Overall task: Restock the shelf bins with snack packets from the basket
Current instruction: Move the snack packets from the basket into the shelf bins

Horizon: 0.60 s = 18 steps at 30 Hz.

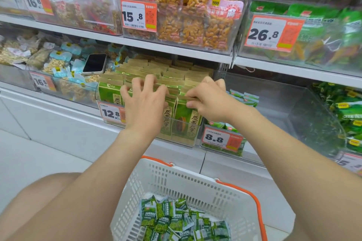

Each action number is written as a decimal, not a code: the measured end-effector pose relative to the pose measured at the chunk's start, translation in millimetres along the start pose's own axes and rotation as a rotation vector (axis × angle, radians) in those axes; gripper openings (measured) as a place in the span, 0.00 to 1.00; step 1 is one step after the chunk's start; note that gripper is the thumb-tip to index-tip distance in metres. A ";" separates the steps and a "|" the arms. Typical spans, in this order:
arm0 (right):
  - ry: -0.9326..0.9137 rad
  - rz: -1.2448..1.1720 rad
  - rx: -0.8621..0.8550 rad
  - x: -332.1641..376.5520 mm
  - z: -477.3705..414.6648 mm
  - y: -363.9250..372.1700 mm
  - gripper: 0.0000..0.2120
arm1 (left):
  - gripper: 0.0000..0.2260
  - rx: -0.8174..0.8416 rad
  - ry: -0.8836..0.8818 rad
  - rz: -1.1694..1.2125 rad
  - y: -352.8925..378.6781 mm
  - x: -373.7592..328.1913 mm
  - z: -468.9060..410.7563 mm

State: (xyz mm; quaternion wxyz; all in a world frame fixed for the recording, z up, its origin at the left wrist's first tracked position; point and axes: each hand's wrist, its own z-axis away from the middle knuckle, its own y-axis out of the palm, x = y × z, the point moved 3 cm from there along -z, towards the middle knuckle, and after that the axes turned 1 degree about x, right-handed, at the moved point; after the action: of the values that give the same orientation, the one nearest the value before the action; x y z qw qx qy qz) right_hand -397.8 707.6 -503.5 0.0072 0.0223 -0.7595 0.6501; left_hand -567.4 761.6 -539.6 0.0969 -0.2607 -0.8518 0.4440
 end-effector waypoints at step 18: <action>0.061 -0.059 -0.530 14.6 62.2 17.6 0.10 | 0.07 0.503 0.102 0.284 11.2 -31.6 53.2</action>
State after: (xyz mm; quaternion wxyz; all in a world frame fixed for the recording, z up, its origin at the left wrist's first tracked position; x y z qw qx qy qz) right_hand -412.0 648.5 -529.9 0.0546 0.0224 -0.9017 0.4282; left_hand -557.8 712.6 -577.8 0.1379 -0.3670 -0.6640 0.6367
